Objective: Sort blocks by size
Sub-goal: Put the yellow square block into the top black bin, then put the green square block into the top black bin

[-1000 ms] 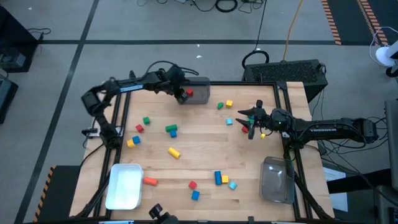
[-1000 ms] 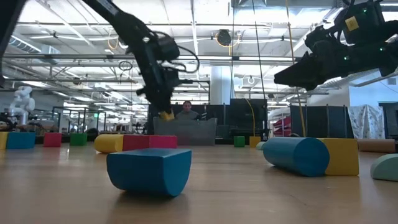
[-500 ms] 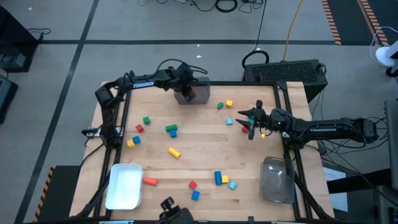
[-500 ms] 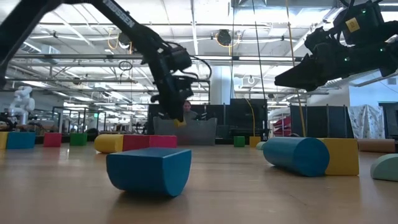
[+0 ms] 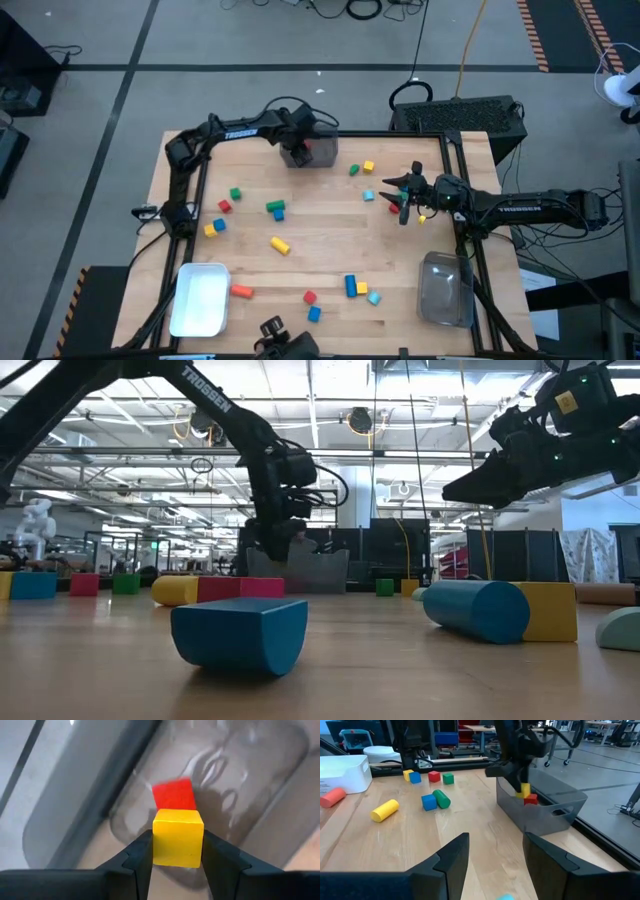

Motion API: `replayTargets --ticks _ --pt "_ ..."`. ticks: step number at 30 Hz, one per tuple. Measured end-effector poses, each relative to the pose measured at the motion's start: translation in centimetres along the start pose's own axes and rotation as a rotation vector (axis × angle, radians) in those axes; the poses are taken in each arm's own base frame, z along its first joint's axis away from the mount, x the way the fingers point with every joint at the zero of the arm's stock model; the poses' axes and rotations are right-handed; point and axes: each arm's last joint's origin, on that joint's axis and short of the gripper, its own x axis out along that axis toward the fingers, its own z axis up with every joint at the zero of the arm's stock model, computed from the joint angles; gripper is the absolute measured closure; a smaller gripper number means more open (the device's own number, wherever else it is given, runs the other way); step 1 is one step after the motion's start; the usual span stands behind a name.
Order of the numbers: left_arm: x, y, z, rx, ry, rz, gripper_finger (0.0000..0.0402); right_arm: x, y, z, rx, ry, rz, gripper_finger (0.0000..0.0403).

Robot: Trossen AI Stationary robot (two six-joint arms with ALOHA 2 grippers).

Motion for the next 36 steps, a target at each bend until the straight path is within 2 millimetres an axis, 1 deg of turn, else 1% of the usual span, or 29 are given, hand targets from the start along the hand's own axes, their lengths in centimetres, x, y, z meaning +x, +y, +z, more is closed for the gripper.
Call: replayTargets --ticks 3,7,13,16,21,23,29,32,36 --pt "-0.4 -0.3 -0.3 0.032 0.059 0.018 0.0253 0.0 0.0 0.0 -0.001 0.001 -0.001 0.0227" --pt "-1.0 -0.2 0.4 0.04 0.026 0.031 0.0253 0.0 0.0 0.0 -0.001 0.001 -0.001 0.0227" --pt "-1.0 -0.3 0.7 0.046 -0.005 0.034 0.0252 0.0 0.0 -0.1 -0.001 0.009 -0.001 0.0227" --pt "-1.0 -0.3 0.8 0.043 -0.019 0.036 0.0236 0.0 0.0 -0.1 -0.001 0.009 -0.001 0.0227" --pt "-1.0 -0.2 1.1 0.037 -0.046 0.04 0.0187 0.0 0.0 -0.1 0.007 0.009 0.0 0.0227" --pt "-1.0 -0.2 1.1 0.037 -0.047 0.049 0.0174 0.0 0.0 -0.1 0.006 0.009 0.0 0.0227" --pt "-1.1 -0.2 1.0 0.039 -0.032 0.078 0.0167 0.0 0.0 -0.1 0.015 0.009 0.0 0.0227" --pt "-2.1 -0.3 0.8 0.047 -0.023 0.087 0.0167 0.0 0.0 -0.1 0.025 0.009 0.0 0.0227" --pt "-4.5 -0.6 0.5 0.044 -0.037 0.087 0.0166 0.0 0.0 -0.1 0.025 0.01 0.001 0.0227"
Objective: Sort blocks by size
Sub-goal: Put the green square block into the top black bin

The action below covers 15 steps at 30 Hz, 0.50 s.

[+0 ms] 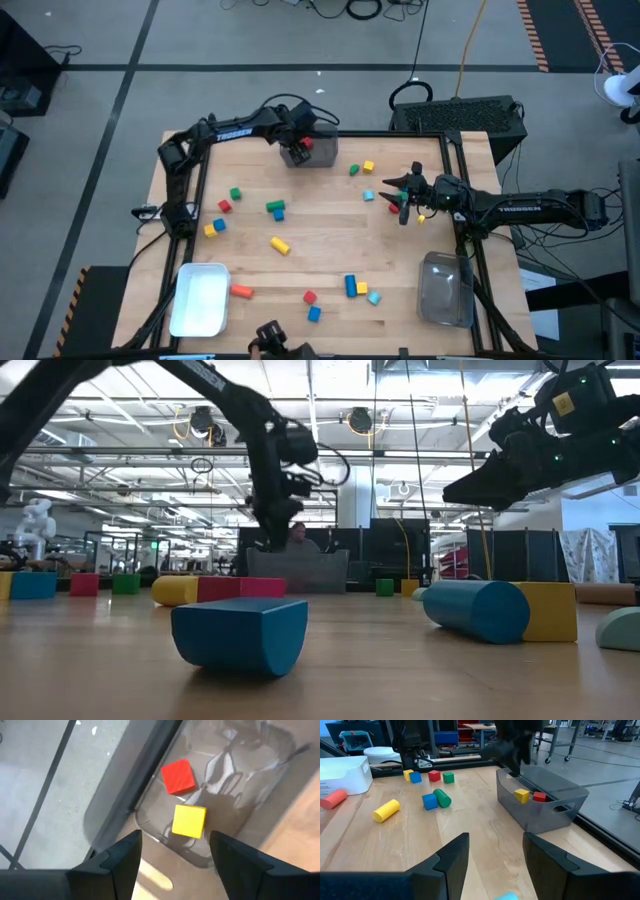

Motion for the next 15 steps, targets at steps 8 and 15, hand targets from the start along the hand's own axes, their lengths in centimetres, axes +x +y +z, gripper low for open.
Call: replayTargets --ticks 8,15 --pt "-5.5 -0.8 -1.3 -0.015 0.001 0.005 0.0166 0.0 0.0 -0.4 0.024 0.045 0.002 0.0227" --pt "-8.9 -2.5 -3.9 -0.026 0.094 0.006 0.0166 0.0 0.0 -0.7 0.029 0.068 0.002 0.0227"
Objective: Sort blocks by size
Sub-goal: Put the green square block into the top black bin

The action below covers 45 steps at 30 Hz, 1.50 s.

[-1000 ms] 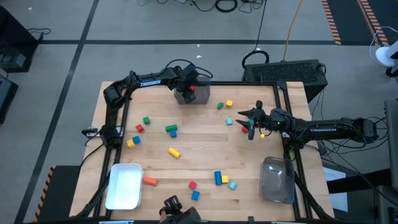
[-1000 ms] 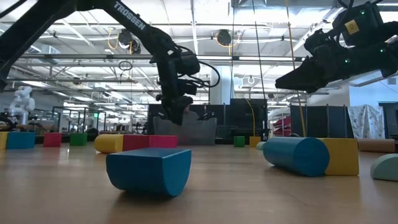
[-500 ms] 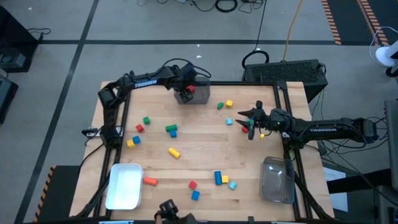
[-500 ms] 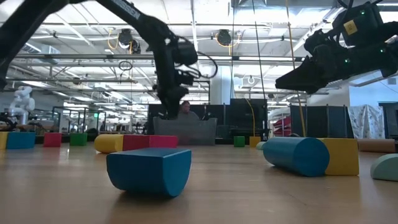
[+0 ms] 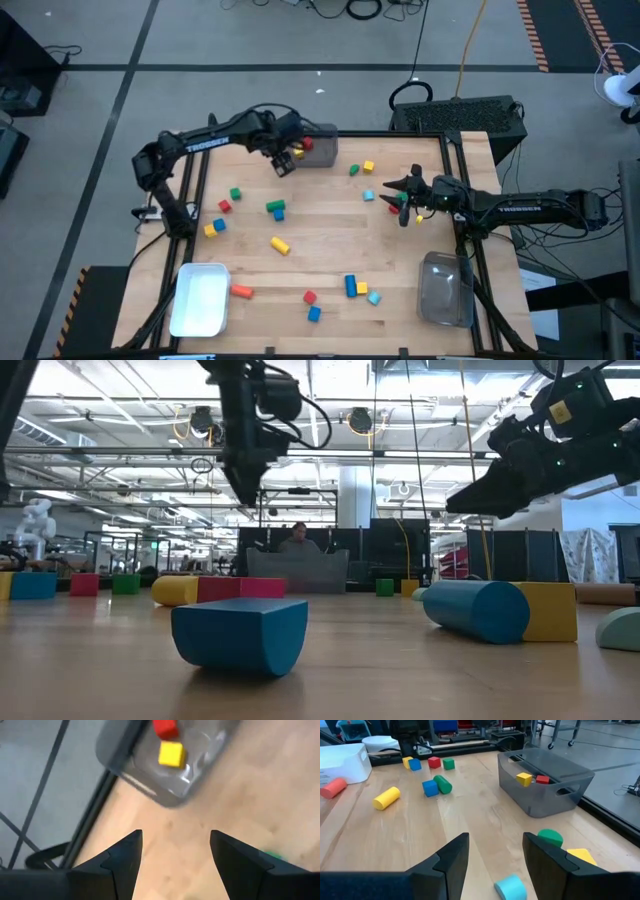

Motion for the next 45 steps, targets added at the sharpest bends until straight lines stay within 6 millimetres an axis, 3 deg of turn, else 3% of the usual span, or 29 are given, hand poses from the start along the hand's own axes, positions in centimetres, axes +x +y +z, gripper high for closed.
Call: replayTargets --ticks 11,17,26,32,45 --pt "0.1 -1.6 -6.8 -0.053 0.118 0.002 0.0166 0.0 0.0 -0.2 -0.007 0.019 0.002 0.0227" --pt "2.5 -1.6 -10.9 -0.091 0.218 -0.03 0.0166 0.0 0.0 -0.1 -0.006 0.015 0.001 0.0227" --pt "6.8 -2.2 -15.0 -0.083 0.331 -0.033 0.0166 0.0 0.0 -0.2 0.038 0.016 0.001 0.0227" --pt "7.5 -2.1 -15.6 -0.07 0.327 0.04 0.0166 0.0 0.0 -0.2 0.047 0.025 0.0 0.0227" --pt "8.1 -0.6 -15.1 -0.062 0.309 -0.024 0.0166 -0.1 0.7 -0.4 0.077 0.049 0.082 0.0227"
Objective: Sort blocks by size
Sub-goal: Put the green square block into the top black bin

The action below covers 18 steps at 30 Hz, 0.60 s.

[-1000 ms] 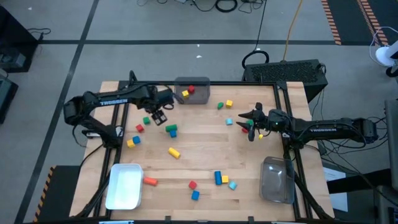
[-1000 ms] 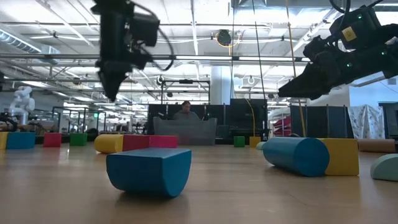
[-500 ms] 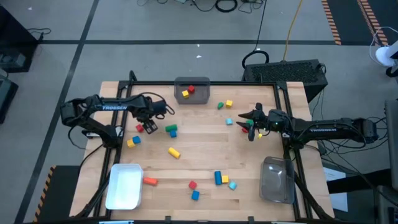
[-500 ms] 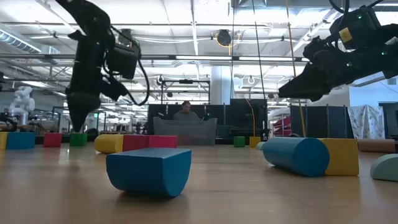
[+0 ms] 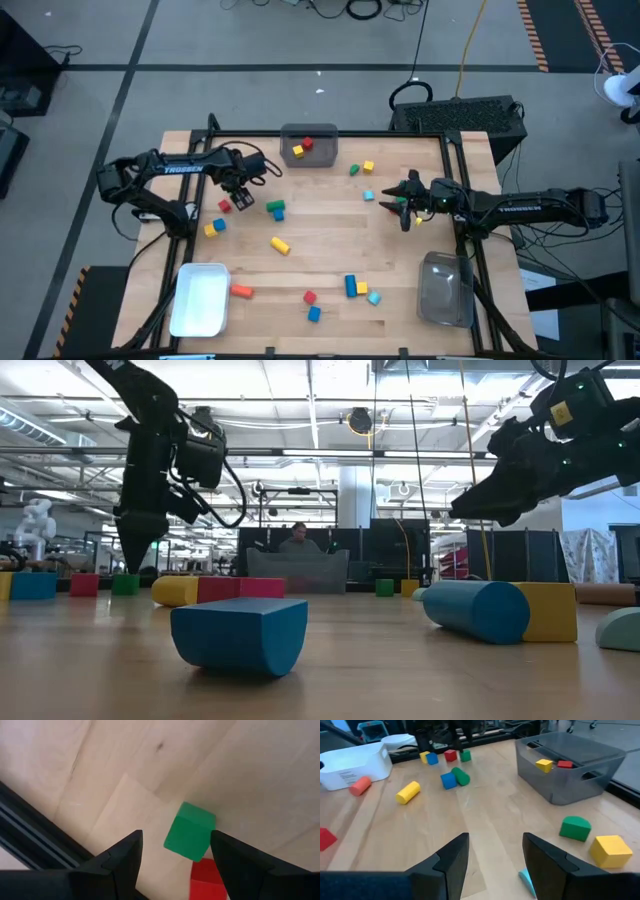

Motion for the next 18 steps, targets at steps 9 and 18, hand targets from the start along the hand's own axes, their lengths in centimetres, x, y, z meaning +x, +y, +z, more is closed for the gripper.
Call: replayTargets --ticks 9,18 --pt "0.8 0.3 -0.6 0.013 0.051 -0.051 0.0166 0.0 0.3 0.0 -0.006 0.002 0.02 0.0227" --pt "1.0 0.2 -0.7 0.021 0.053 -0.069 0.0166 0.0 0.3 0.0 -0.006 0.002 0.019 0.0227"
